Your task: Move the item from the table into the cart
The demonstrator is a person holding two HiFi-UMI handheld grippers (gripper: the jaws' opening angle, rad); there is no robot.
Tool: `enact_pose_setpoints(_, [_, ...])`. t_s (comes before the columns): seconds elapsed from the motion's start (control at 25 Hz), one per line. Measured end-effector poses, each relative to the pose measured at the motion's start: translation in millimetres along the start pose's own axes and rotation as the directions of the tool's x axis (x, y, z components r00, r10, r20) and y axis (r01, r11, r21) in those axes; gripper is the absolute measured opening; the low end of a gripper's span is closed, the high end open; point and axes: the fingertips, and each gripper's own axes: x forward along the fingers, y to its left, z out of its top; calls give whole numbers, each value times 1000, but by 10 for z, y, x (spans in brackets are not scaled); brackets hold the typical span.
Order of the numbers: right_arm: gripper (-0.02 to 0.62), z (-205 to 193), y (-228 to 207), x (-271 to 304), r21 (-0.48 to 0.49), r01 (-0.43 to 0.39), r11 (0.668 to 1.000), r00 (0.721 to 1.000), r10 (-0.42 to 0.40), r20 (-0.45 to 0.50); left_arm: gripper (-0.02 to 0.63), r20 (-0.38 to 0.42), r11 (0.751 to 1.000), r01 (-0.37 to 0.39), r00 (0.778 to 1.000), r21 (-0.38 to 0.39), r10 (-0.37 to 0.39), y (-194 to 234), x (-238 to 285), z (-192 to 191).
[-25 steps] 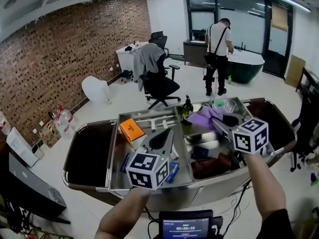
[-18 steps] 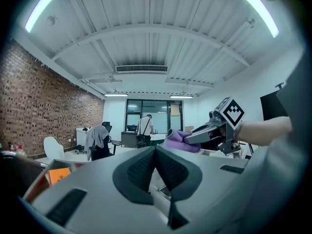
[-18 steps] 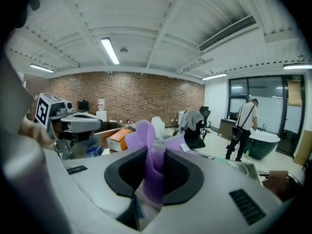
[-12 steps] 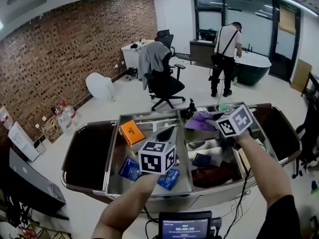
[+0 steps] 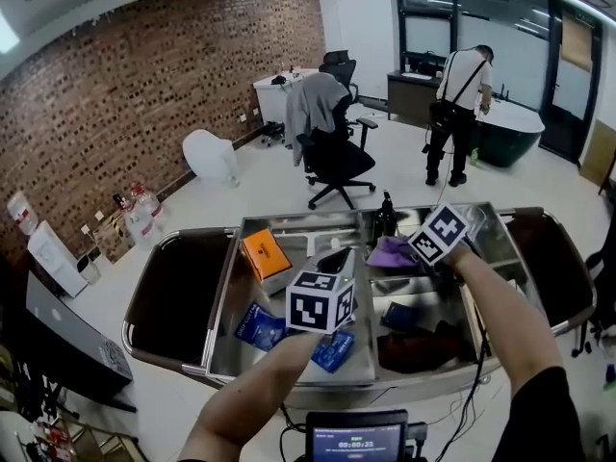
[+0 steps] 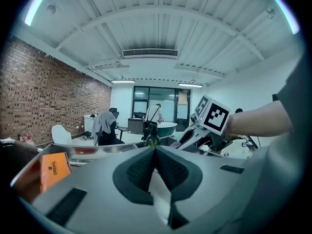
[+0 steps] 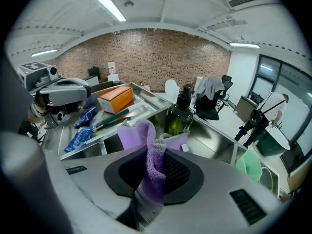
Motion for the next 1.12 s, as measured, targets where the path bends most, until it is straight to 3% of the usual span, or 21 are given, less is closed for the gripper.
enact_pose_setpoints(0.28, [96,-216,-105,256,-80,13,997,992,-22,-123,2,-3,1000,-5,1000,-6,5,44,-5,-40])
enact_pose_setpoints(0.36, [150,-259,-140,298,-94,21,995,990,-34,-139,2,0,1000,-8,1000,-10,8,70,-13,-46])
enact_pose_setpoints(0.44, [150,-240,-160,297,-104,27,994,991,-40,-128,2,3,1000,-7,1000,-13,7,82,-25,-40])
enact_pose_setpoints(0.6, [181,-101,-182,183,-74,33,997,998,-37,-57,2,19,1000,-4,1000,-13,4,89,-43,9])
enact_pose_setpoints(0.68, [285,-92,-182,113,-50,37,998,998,-39,-38,2,19,1000,-4,1000,-19,4,66,-66,13])
enact_pose_setpoints(0.88, [291,31,-111,-154,18,56,998,994,-58,91,2,51,1000,15,999,-20,-14,-6,-201,87])
enact_pose_setpoints(1.0, [291,244,57,-457,59,58,997,968,-70,242,2,97,1000,0,995,-27,2,13,-354,197])
enact_pose_setpoints(1.12, [291,425,291,-875,73,56,996,923,-79,377,2,135,999,2,991,-33,3,-22,-564,282])
